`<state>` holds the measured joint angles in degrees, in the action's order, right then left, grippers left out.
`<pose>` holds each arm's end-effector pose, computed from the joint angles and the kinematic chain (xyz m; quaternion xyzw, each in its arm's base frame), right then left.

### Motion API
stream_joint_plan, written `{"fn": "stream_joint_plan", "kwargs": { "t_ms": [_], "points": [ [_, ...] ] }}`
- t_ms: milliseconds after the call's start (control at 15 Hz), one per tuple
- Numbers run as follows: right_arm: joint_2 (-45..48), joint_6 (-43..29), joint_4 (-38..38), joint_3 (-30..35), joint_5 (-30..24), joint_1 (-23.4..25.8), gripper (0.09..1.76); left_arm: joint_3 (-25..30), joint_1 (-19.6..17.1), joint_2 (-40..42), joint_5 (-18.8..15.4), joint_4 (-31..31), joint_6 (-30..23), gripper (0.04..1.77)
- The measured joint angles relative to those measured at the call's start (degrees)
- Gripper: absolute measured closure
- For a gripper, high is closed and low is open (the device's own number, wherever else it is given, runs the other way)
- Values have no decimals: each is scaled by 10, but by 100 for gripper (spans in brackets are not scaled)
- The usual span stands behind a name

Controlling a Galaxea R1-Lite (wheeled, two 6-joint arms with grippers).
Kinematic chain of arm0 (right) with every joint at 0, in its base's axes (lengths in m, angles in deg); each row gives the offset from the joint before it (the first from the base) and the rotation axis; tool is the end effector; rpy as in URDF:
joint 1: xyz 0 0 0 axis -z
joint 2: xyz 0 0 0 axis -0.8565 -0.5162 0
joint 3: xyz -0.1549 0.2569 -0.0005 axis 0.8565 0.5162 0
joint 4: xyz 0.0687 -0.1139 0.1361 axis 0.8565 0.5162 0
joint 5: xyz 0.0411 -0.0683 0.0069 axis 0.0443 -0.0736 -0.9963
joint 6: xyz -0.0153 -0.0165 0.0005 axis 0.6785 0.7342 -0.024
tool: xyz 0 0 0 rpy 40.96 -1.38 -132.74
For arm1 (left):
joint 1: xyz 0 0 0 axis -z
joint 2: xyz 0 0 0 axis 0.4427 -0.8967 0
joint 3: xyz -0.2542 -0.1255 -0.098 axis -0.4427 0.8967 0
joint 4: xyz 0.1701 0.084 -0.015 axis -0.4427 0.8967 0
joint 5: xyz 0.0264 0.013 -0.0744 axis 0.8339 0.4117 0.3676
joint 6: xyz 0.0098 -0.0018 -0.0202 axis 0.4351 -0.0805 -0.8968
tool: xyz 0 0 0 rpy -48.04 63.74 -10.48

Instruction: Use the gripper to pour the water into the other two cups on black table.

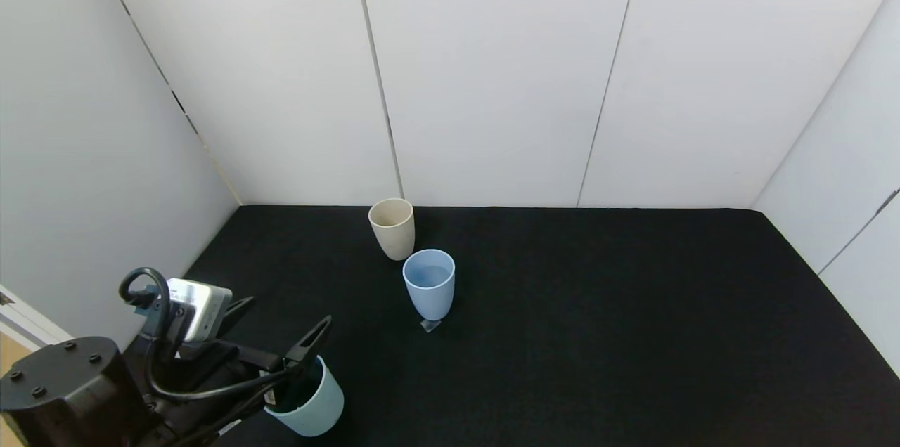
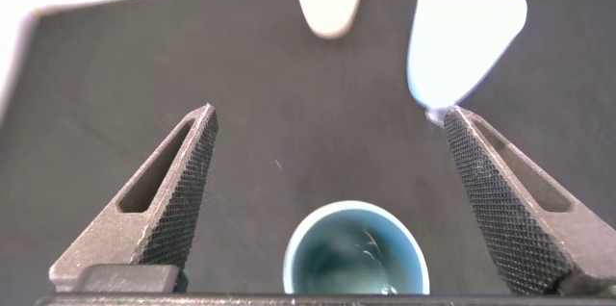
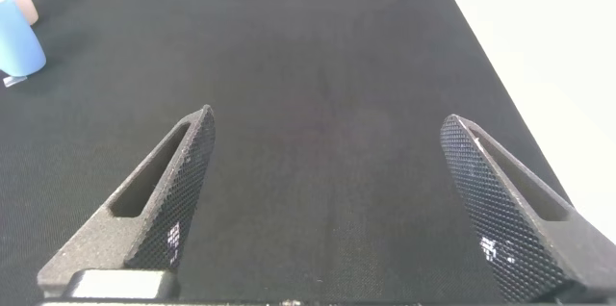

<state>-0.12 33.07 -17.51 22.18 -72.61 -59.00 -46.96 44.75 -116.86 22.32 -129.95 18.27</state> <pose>-0.0228 -0.0006 0.0758 0.0275 -0.0014 -0.0093 0.9996 0.1840 -0.0586 0.0990 0.0511 0.0677 -0.1024 0.9911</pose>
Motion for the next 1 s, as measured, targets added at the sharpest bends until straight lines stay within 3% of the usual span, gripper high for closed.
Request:
{"fn": "stream_joint_plan", "kwargs": {
  "t_ms": [133, 267, 800, 1000],
  "points": [
    [0, 0, 0, 0, 0, 0, 14, 0, -1, 35, 1, 15, 13, 12],
    [0, 0, 0, 0, 0, 0, 14, -1, -1, 88, 1, 81, 18, 12],
    [0, 0, 0, 0, 0, 0, 14, -75, -1, 371, 14, 511, 15, 11],
    [0, 0, 0, 0, 0, 0, 14, -98, -1, 457, 40, 600, 13, 10]
  ]
}}
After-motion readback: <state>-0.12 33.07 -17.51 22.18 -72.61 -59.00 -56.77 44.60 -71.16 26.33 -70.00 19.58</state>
